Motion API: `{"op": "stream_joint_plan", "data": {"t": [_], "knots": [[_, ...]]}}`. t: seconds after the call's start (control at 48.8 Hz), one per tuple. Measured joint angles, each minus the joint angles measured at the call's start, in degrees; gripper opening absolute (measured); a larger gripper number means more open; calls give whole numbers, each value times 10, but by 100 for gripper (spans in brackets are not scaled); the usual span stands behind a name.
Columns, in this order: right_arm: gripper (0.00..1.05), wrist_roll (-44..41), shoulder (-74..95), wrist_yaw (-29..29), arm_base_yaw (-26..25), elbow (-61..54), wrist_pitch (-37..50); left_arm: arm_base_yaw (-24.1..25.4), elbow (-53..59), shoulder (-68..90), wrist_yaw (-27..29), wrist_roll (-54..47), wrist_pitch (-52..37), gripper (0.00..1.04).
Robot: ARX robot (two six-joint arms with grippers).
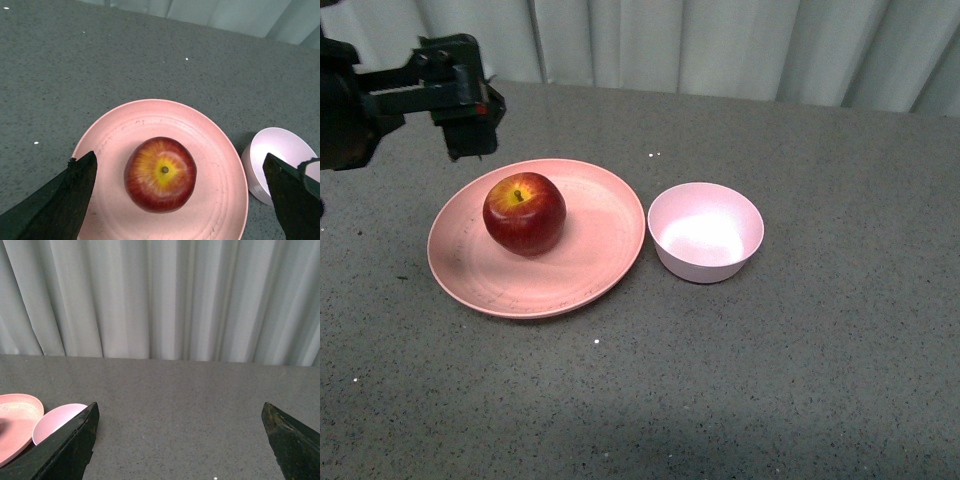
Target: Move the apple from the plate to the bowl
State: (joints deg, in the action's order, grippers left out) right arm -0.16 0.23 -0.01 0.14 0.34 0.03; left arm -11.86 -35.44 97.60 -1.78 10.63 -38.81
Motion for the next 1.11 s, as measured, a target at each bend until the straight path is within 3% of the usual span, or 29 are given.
{"op": "stream_joint_plan", "data": {"t": [0.266,1.106], "knots": [[95,0,0,0,0,0,0,-29,-73,105,17,-10,27,98],[95,0,0,0,0,0,0,-30,-146,254,43,-74,21,98]]}}
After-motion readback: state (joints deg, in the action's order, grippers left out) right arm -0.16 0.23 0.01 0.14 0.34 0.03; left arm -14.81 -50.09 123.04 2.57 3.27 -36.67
